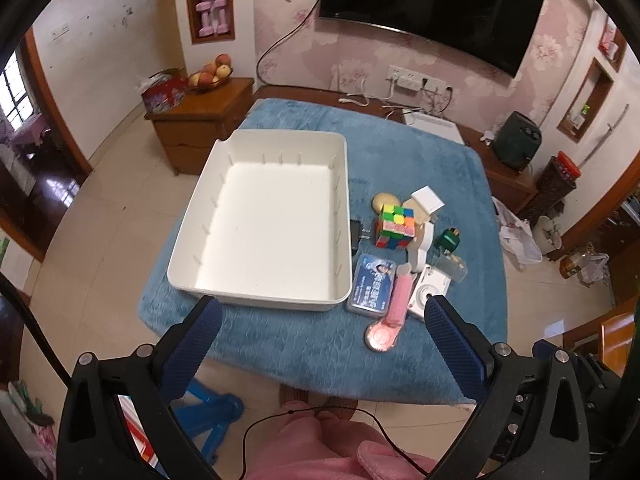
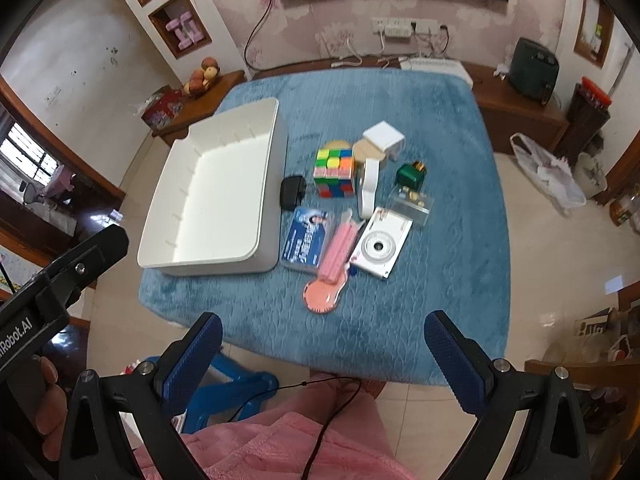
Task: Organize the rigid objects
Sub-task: 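Move left gripper to the white tray rim while right gripper approaches the pink curler, then close left gripper on the tray rim while right gripper grasps the pink hair curler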
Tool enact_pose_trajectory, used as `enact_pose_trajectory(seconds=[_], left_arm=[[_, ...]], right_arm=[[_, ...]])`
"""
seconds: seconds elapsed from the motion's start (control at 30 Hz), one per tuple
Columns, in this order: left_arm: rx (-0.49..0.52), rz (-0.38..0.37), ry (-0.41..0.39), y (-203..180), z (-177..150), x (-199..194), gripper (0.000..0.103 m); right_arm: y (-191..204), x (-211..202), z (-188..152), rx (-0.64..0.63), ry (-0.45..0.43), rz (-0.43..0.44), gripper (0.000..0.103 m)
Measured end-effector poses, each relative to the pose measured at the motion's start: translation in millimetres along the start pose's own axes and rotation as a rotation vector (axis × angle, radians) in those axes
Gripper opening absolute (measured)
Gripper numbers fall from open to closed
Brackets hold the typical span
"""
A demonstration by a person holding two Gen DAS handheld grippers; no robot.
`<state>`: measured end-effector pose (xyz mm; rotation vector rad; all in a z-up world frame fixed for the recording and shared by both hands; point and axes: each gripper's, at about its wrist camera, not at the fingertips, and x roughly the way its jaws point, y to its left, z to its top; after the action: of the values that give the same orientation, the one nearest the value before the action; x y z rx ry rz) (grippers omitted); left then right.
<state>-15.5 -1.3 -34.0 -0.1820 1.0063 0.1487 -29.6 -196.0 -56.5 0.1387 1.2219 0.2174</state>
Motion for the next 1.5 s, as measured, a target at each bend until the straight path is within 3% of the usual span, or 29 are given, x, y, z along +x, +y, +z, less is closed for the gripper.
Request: enact_pose_trajectory(seconds=[0.33, 0.6, 0.7, 1.07, 1.17, 1.5], left_arm=[[-0.028, 0.060, 0.029, -4, -7, 5, 0.097], [-0.083, 0.079, 0.017, 6, -9, -1, 0.096], [-0.107, 0.072, 0.030, 12, -7, 3, 0.093], [-0.185, 0.062, 0.112, 53, 12, 33, 0.085], [-0.204, 0.053, 0.142, 68, 24, 46, 0.081], [-0.166, 0.052, 0.200, 122, 73, 83, 0.078]], right_arm=[[-23, 27, 7, 0.052, 0.111, 0.100, 0.102], [-32, 45, 21, 0.122, 0.181, 0.150, 0.096], [-37, 55, 24, 0.160, 0.219, 0.176, 0.090], [-47, 93, 34, 0.422, 0.330, 0.234, 0.079], [-46, 103, 39, 0.503, 0.351, 0.215, 0.078], [-48, 127, 58, 0.758, 0.317, 0.203, 0.078]])
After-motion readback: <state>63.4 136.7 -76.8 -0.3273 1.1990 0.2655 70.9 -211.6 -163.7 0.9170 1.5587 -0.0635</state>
